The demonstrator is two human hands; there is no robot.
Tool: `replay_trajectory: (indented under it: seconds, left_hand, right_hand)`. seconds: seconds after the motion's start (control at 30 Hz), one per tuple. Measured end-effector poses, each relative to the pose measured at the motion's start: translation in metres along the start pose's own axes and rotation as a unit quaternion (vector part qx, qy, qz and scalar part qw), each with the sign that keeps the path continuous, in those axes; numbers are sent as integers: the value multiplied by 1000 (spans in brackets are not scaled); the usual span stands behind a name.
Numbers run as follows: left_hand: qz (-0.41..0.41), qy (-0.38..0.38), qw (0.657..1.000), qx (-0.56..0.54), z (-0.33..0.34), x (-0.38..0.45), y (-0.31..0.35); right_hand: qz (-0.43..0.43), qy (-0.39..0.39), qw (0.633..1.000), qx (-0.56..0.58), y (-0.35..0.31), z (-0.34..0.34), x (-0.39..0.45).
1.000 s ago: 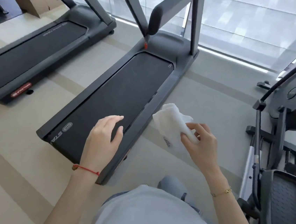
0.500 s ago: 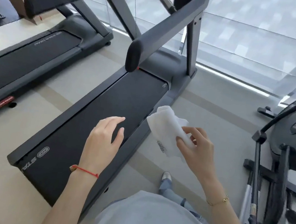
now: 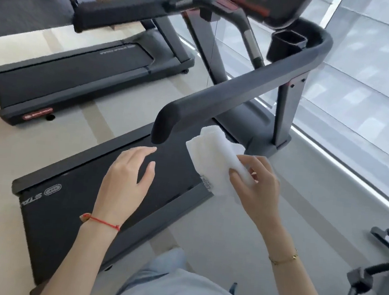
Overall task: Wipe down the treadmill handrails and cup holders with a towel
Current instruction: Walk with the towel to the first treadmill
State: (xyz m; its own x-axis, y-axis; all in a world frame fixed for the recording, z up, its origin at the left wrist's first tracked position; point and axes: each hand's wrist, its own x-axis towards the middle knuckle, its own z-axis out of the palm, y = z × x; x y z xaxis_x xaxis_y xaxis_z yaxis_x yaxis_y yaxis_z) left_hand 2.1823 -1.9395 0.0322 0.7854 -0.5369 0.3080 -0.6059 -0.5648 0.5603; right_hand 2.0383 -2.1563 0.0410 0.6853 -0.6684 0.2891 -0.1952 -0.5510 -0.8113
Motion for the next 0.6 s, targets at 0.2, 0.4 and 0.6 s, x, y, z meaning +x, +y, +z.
replay_trajectory:
  seconds: [0.2, 0.4, 0.6]
  left_hand:
    - [-9, 50, 999, 20, 20, 54, 9]
    - [-21, 84, 995, 41, 37, 110, 16]
    - [-38, 92, 993, 67, 48, 149, 21]
  right_hand:
    - [-33, 1, 999, 25, 17, -1, 81]
    - [-88, 23, 996, 24, 17, 5, 172]
    - [-119, 35, 992, 32, 21, 2, 249]
